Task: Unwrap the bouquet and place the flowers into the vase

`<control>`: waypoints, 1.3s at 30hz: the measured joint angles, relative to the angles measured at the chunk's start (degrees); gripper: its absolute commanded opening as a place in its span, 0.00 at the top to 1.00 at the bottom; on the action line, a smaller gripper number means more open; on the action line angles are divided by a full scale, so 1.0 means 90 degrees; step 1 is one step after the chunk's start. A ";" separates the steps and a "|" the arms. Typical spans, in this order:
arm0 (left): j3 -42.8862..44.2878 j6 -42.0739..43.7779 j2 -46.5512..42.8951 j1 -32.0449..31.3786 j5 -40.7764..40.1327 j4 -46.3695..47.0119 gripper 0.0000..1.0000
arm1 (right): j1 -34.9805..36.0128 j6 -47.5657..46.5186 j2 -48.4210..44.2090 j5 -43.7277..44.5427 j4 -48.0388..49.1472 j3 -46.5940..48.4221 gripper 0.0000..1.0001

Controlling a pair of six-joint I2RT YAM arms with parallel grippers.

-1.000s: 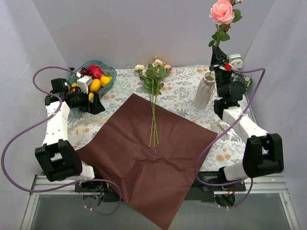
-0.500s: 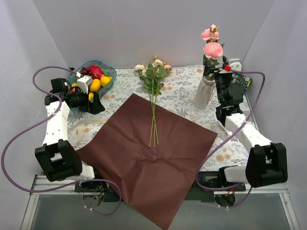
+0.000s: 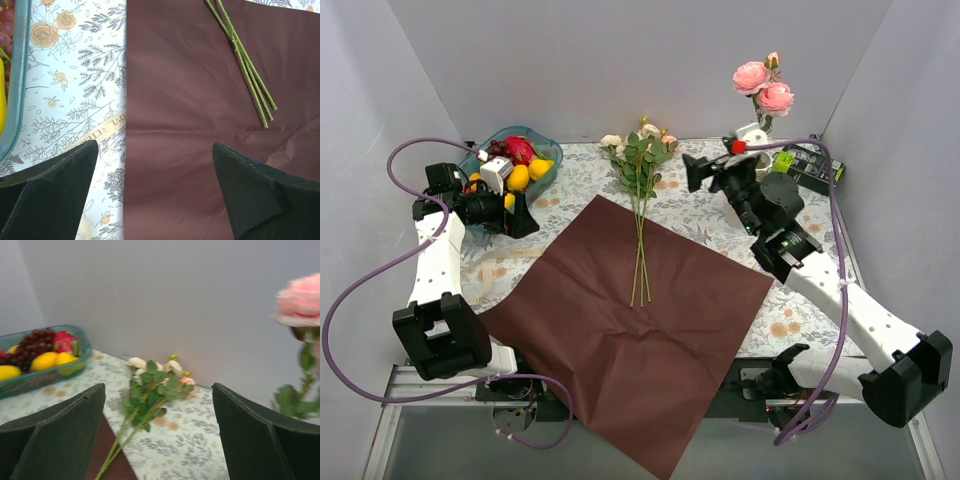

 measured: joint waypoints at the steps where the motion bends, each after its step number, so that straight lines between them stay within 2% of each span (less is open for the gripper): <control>1: 0.0000 -0.0017 -0.0005 0.0000 0.0017 0.0000 0.02 | 0.0328 0.0007 0.0168 0.0068 -0.0401 0.0335 0.04; 5: 0.0000 -0.0039 -0.0034 0.0000 0.0056 0.0000 0.02 | 0.0716 0.0685 0.1022 -0.0160 -0.1511 0.1472 0.03; 8: 0.0000 -0.0041 -0.0095 0.0000 0.0061 0.0000 0.02 | 0.0670 0.1394 0.1732 -0.0882 -0.1736 0.1829 0.02; 9: 0.0000 -0.0041 -0.0124 0.0000 0.0061 0.0000 0.02 | 0.0646 0.1651 0.1955 -0.1343 -0.1688 0.1671 0.04; 12: 0.0000 -0.0041 -0.0182 0.0000 0.0058 0.0002 0.02 | 0.0668 0.1887 0.2557 -0.1741 -0.1991 0.1571 0.19; 13: 0.0000 -0.0041 -0.0194 0.0000 0.0056 0.0002 0.02 | 0.0719 0.1889 0.2977 -0.1702 -0.2380 0.1897 0.26; 15: 0.0000 -0.0041 -0.0206 0.0000 0.0056 0.0002 0.02 | 0.0862 0.1819 0.4012 -0.1384 -0.3077 0.2861 0.28; 19: 0.0000 -0.0039 -0.0206 0.0000 0.0046 0.0005 0.02 | 0.1076 0.1753 0.5566 -0.0816 -0.3934 0.4350 0.27; 23: 0.0000 -0.0029 -0.0206 0.0000 0.0034 0.0007 0.02 | 0.1156 0.1768 0.6535 -0.0362 -0.4605 0.5248 0.28; 29: -0.0002 0.0032 -0.0206 0.0000 -0.0002 0.0017 0.02 | 0.1120 0.1945 0.7050 0.0121 -0.5015 0.5532 0.31; 39: -0.0058 0.0085 -0.0206 0.0000 -0.0051 0.0056 0.02 | 0.1059 0.2118 0.7337 0.0471 -0.5056 0.5591 0.40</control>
